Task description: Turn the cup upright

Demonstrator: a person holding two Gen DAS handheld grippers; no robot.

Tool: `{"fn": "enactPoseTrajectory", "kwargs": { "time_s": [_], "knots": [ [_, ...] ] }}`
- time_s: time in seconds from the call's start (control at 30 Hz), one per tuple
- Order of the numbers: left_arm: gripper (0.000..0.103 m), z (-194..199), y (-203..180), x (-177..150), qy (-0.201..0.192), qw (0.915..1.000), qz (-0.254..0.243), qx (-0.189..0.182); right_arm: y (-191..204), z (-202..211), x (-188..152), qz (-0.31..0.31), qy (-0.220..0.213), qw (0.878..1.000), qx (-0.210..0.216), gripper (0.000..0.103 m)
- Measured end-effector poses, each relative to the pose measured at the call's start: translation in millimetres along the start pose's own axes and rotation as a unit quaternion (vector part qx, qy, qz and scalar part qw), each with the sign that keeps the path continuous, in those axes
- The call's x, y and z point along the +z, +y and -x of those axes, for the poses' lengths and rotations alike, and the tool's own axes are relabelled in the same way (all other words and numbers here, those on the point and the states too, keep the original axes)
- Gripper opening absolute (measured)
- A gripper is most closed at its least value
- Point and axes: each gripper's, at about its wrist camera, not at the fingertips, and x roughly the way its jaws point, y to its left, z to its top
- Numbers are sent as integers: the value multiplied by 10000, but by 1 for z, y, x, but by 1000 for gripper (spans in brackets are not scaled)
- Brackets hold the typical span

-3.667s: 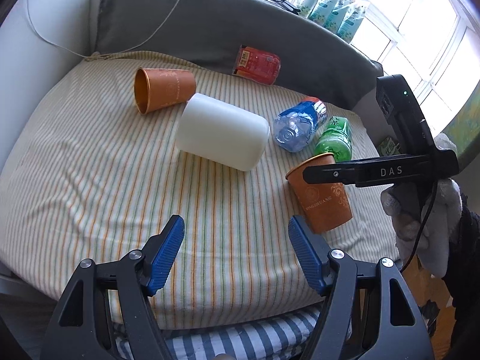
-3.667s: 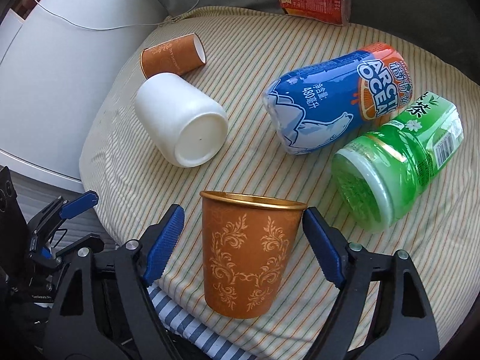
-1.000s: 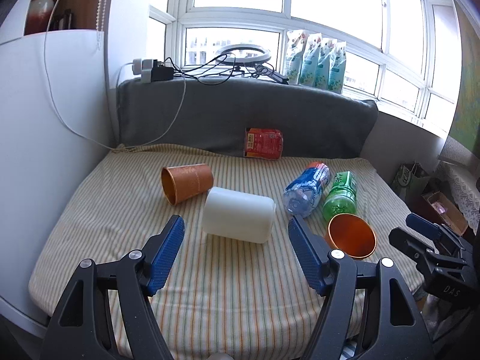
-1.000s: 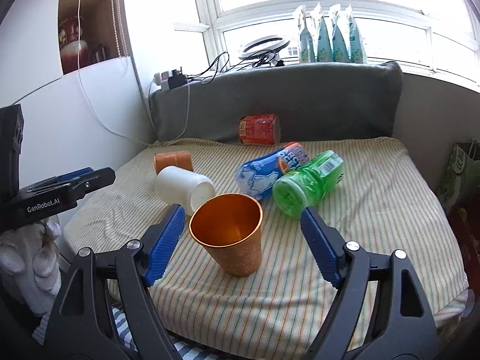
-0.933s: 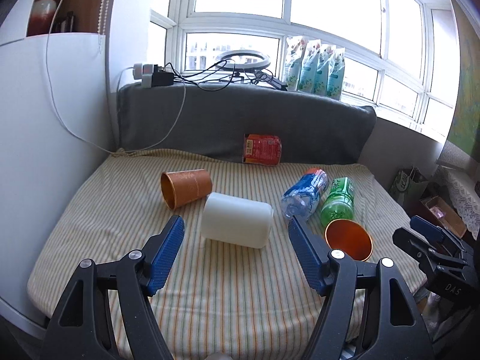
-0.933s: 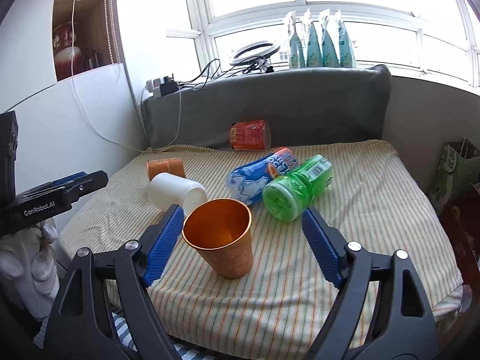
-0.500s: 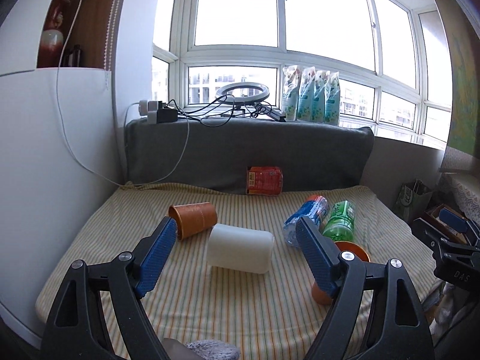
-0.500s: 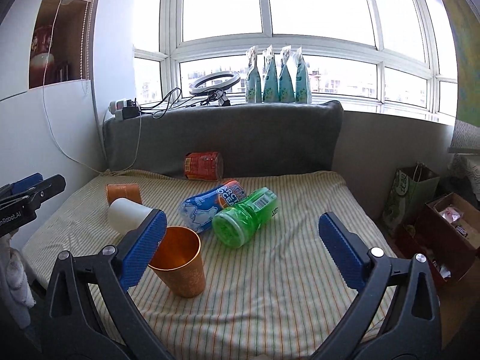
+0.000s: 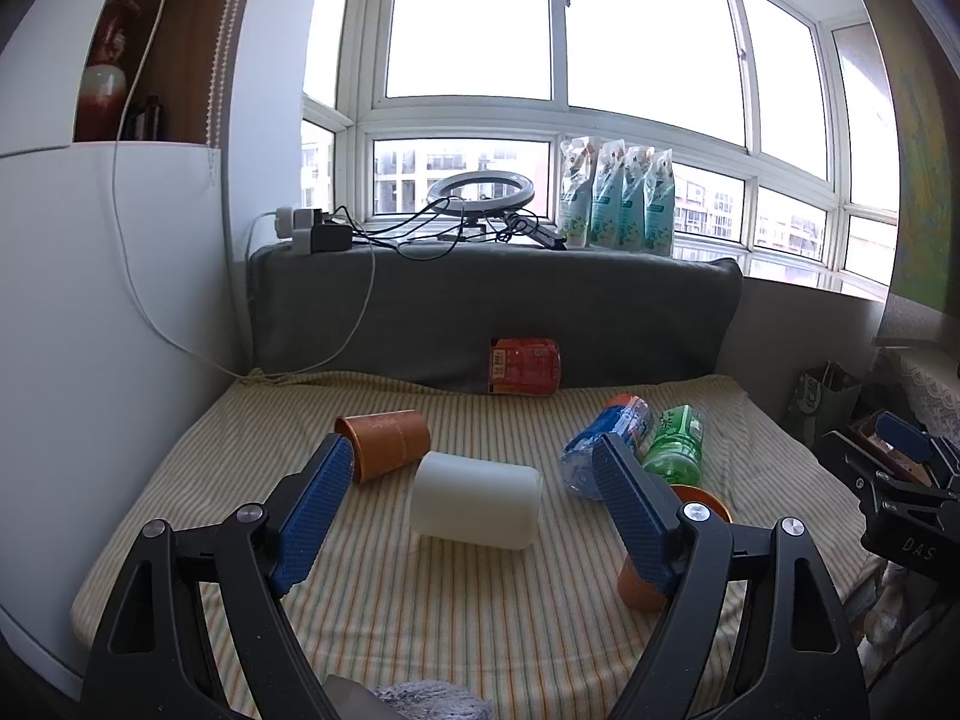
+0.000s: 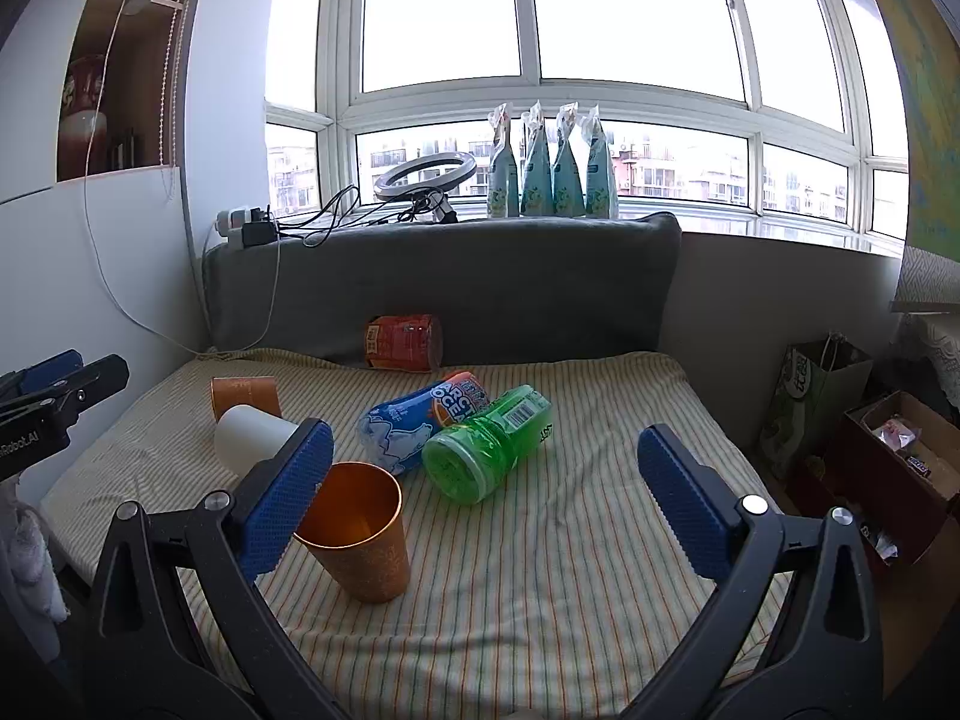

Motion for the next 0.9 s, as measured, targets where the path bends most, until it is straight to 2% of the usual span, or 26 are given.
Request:
{"fn": "enactPoseTrajectory", "kwargs": {
  "time_s": [0.9],
  "knots": [
    [82,-2,-3,2,-38,10000,-79,45,1,-1,0,14,11,10000,9,103]
  ]
}}
